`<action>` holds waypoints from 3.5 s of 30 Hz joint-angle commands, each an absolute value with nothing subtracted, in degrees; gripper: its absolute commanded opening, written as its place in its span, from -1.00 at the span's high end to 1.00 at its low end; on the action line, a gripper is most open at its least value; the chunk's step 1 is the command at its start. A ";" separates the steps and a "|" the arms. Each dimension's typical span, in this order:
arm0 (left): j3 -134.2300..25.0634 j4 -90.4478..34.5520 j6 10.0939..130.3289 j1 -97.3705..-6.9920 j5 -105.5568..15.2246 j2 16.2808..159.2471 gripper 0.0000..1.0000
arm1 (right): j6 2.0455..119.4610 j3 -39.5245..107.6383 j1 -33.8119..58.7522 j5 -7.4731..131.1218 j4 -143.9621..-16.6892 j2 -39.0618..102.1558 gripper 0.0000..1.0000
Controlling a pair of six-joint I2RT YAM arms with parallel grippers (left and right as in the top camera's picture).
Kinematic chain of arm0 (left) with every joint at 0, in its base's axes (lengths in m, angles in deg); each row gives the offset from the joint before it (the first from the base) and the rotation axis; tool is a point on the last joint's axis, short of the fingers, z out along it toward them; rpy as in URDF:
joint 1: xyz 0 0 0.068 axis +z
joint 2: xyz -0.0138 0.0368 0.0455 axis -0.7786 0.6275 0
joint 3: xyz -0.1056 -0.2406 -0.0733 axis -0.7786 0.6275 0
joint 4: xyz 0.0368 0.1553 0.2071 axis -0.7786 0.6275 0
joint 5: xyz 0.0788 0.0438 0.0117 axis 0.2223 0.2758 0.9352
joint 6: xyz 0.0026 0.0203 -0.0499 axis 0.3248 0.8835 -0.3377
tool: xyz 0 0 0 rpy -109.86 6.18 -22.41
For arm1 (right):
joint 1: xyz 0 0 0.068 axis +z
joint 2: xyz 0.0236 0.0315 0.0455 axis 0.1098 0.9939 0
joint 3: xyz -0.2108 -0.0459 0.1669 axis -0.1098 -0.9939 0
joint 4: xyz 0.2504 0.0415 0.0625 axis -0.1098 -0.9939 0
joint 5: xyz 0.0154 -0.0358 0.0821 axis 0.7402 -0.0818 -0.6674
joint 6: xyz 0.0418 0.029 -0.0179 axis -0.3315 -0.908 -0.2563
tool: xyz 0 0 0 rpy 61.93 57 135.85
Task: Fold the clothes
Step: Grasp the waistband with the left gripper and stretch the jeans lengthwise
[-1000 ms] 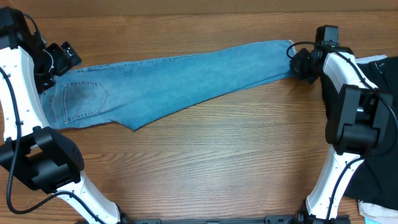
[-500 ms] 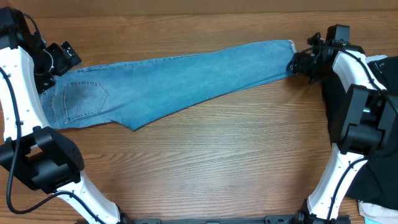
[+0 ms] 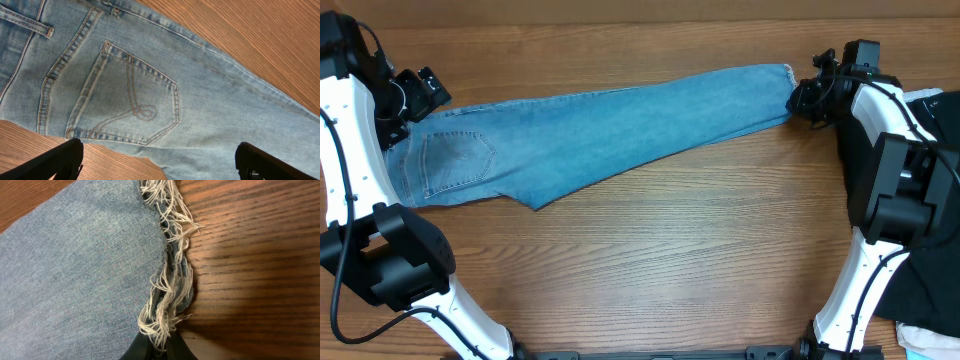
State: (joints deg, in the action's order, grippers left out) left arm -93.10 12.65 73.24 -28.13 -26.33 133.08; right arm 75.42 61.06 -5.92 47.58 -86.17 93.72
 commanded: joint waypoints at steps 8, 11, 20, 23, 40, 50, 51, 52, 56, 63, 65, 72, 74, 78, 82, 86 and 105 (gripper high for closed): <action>-92.55 11.89 73.04 -27.62 -25.95 132.69 -1.00 | 75.48 61.39 -5.55 49.64 -88.40 94.46 0.92; -92.57 10.03 76.43 -27.23 -16.75 132.67 -1.00 | 75.48 61.39 -5.55 49.66 -88.80 94.46 0.92; -92.02 1.15 91.90 -11.69 -36.84 142.02 -1.00 | 75.46 61.39 -5.55 49.64 -89.39 94.46 0.92; -92.02 -1.01 89.74 -7.93 -47.59 149.94 -0.89 | 75.48 61.39 -5.55 49.66 -90.57 94.46 0.92; -96.77 -15.54 77.83 -6.90 -54.35 156.58 -0.33 | 75.48 61.39 -5.55 49.92 -92.05 94.46 0.92; -96.68 -17.18 75.49 -12.11 -48.69 156.62 -0.50 | 75.48 61.39 -5.55 49.92 -94.19 94.46 0.92; -96.68 -17.27 75.45 -13.33 -48.69 156.62 -0.50 | 75.46 61.39 -5.55 49.92 -94.41 94.46 0.92; -96.68 -17.42 75.25 -14.95 -48.69 156.62 -0.50 | 75.48 61.39 -5.55 49.92 -94.70 94.46 0.92; -96.70 -17.45 72.93 -17.70 -48.66 156.62 -0.43 | 75.46 61.39 -5.55 49.88 -95.26 94.46 0.92; -96.70 -14.45 71.49 -16.94 -39.70 156.60 -0.31 | 75.46 61.39 -5.55 49.90 -95.53 94.46 0.92; -96.70 -13.31 70.27 -16.85 -35.31 156.60 -0.34 | 75.48 61.39 -5.55 49.90 -95.46 94.46 0.92; -96.72 -16.83 62.66 -15.43 -34.22 156.58 0.21 | 75.48 61.39 -5.55 50.21 -95.44 94.46 0.91; -98.06 -17.45 63.18 -15.06 -35.59 156.54 0.77 | 75.51 61.39 -5.55 50.97 -95.44 94.46 0.90; -101.93 -15.43 67.29 -14.79 -34.78 156.25 0.86 | 75.48 61.39 -5.55 50.95 -94.59 94.46 0.92; -100.20 -12.68 69.39 -14.77 -24.51 156.36 0.84 | 75.48 61.39 -5.55 50.95 -94.43 94.46 0.92; -99.13 -13.49 73.46 -14.82 -21.19 157.13 0.82 | 75.48 61.39 -5.55 50.95 -94.22 94.46 0.92; -98.82 -16.88 87.03 -14.38 -15.42 166.77 0.92 | 79.66 61.39 -8.41 62.67 -94.78 94.46 0.92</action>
State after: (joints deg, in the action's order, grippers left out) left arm -99.89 -15.28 84.60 -15.34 -22.98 160.91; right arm 77.26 61.87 -5.38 52.79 -94.11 93.48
